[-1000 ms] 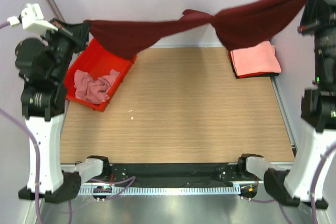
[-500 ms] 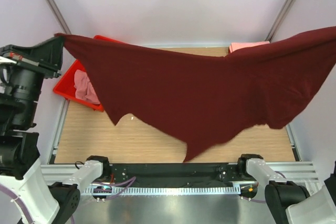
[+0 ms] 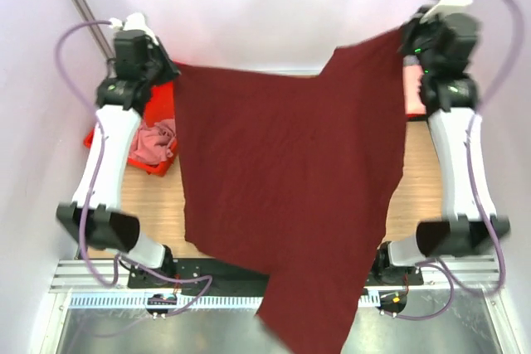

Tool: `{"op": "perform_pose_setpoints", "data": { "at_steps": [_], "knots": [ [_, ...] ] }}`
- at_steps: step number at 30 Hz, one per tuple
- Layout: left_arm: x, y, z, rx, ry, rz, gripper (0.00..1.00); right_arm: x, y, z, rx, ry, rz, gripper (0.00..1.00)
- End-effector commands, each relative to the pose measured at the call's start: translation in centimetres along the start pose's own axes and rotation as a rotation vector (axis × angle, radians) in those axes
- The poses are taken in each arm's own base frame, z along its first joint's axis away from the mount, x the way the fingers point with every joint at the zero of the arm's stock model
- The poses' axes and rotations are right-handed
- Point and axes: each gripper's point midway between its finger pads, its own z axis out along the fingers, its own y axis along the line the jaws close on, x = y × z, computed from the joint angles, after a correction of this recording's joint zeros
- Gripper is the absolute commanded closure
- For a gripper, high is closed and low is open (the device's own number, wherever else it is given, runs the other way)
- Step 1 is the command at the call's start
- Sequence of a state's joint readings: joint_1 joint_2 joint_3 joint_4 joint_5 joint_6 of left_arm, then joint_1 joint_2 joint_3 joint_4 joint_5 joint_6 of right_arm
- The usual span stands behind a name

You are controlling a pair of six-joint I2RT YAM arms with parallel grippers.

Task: Fold and stack the t-shirts
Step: Flatten the tshirt out, then fold the tshirt

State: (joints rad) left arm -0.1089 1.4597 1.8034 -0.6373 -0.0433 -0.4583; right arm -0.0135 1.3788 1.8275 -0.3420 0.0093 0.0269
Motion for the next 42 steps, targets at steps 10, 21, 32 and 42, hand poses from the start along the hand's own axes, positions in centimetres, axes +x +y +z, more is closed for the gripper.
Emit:
{"op": "perform_pose_setpoints", "data": {
  "at_steps": [10,21,32,42],
  "knots": [
    [7.3,3.4,16.0,-0.055,0.134,0.143,1.0,20.7,0.8,13.1,-0.172,0.186,0.027,0.99],
    [9.5,6.0,21.8,-0.104,0.17,0.168,1.0,25.1,-0.6,15.1,-0.125,0.283,0.063,0.99],
    [10.0,7.2,21.0,-0.095,0.184,0.278,1.0,27.8,-1.6,8.0,-0.012,0.491,0.132,0.99],
    [12.8,7.4,18.1,-0.048,0.227,0.325,1.0,31.3,0.0,0.3,-0.014,0.619,0.222,0.99]
  ]
}}
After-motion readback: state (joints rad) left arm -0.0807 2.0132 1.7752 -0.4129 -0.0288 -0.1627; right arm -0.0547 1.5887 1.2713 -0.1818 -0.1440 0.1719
